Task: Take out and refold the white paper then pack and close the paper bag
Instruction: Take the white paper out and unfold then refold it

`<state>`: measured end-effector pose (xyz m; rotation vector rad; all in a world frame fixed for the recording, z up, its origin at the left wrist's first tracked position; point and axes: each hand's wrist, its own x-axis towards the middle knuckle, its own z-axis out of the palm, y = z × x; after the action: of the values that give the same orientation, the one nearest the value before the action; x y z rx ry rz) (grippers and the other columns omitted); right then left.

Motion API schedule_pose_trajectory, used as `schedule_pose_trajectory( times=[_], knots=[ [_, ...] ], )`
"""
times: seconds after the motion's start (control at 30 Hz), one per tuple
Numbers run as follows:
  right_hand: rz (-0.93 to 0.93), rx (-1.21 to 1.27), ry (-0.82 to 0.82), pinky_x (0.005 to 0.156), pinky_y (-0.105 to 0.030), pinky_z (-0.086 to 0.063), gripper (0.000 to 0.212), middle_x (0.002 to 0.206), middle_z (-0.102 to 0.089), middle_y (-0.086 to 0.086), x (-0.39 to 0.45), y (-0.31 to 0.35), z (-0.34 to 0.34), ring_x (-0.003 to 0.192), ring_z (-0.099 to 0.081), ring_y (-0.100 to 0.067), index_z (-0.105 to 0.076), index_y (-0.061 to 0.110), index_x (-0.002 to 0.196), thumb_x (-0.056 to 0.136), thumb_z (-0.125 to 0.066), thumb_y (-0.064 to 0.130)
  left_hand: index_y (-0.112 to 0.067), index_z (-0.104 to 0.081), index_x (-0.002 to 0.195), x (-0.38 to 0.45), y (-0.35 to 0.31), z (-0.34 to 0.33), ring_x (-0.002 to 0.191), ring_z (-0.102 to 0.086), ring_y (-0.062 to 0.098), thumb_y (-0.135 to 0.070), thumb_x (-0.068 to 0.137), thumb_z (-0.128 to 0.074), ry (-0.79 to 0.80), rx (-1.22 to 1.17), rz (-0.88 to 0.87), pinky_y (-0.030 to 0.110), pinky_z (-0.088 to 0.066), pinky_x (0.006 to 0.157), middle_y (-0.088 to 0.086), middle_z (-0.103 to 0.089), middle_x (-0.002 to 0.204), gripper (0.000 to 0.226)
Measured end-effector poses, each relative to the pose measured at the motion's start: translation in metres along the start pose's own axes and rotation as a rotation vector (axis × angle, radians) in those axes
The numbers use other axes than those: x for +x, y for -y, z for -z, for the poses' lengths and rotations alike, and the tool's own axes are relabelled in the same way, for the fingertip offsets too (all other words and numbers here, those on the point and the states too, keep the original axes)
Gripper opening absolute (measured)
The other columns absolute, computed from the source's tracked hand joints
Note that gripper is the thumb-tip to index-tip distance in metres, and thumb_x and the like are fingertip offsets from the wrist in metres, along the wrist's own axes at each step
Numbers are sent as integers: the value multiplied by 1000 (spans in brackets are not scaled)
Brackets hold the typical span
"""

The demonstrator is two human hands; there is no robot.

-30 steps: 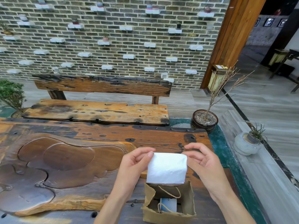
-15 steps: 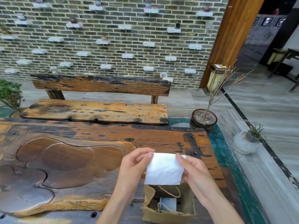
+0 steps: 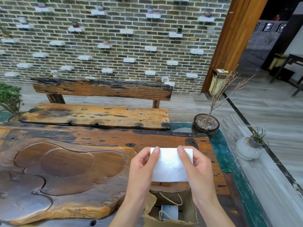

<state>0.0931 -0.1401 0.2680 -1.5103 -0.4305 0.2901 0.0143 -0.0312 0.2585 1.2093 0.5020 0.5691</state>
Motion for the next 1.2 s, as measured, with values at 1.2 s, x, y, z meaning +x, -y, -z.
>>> schedule_pose_trajectory(
  times=[1.2],
  knots=[
    [14, -231, 611, 57, -20, -47, 29, 79, -79, -12, 21, 42, 33, 64, -68, -10, -74, -5, 89, 93, -63, 22, -17, -69, 79, 44, -93, -3, 65, -64, 20, -34, 90, -64, 688, 599, 73, 26, -46, 54, 8, -67, 74, 21]
  ],
)
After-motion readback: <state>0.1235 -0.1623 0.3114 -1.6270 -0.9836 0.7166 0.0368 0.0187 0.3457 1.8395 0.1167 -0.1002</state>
